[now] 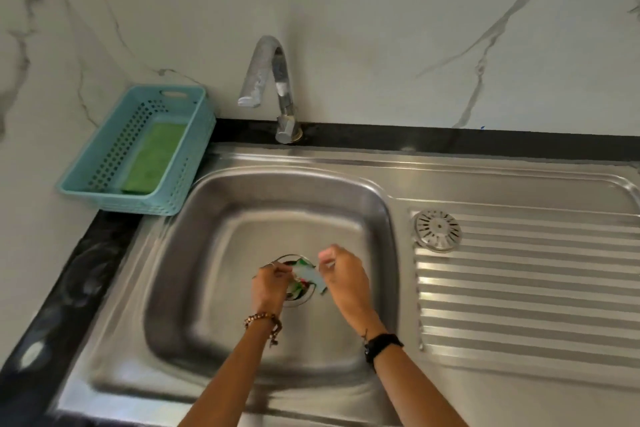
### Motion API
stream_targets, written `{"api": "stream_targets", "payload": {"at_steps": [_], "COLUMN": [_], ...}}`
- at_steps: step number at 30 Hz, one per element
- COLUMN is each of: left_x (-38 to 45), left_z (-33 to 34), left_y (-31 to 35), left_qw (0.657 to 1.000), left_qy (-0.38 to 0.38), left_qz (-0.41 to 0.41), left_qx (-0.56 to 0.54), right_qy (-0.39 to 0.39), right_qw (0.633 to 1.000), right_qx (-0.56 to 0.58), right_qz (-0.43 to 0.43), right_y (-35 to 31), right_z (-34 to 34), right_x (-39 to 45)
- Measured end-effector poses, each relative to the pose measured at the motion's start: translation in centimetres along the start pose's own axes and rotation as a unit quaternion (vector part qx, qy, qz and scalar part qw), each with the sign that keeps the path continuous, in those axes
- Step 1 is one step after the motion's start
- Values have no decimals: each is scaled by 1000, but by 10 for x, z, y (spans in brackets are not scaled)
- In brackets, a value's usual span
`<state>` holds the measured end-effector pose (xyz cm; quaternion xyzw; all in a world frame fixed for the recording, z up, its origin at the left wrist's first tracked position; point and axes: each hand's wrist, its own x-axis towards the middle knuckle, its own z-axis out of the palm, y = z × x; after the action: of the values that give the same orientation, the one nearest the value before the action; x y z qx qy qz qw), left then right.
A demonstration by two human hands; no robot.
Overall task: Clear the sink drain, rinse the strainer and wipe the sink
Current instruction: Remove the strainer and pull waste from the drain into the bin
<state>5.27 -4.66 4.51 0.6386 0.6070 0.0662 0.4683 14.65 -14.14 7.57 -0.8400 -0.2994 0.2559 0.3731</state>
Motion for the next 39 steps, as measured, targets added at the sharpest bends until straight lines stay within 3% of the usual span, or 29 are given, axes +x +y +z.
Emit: {"api": "stream_targets", "payload": {"at_steps": [7, 14, 20, 26, 33, 36, 39], "left_x": [43, 68, 74, 78, 70, 62, 52], "left_z": [-30, -15, 3, 14, -4, -16, -26], "left_y": [-41, -47, -57, -57, -41, -34, -28], "left_qw": [991, 969, 929, 889, 923, 940, 974], "left_qy": [-36, -102, -138, -134, -82, -69, -63], "left_qz": [-18, 55, 139, 218, 208, 172, 113], "left_qx": [128, 217, 313, 379, 314, 285, 187], "right_qy": [-58, -52, 42, 122, 164, 138, 123], "right_qw": [979, 952, 974, 966, 934, 925, 915], "right_qx": [-182, -281, -112, 48, 198, 228, 269], "right_qz": [75, 111, 193, 223, 248, 270, 274], "right_y": [20, 40, 37, 26, 13, 4, -3], "right_z": [77, 105, 96, 82, 74, 72, 67], "right_x": [29, 43, 38, 28, 11, 5, -4]}}
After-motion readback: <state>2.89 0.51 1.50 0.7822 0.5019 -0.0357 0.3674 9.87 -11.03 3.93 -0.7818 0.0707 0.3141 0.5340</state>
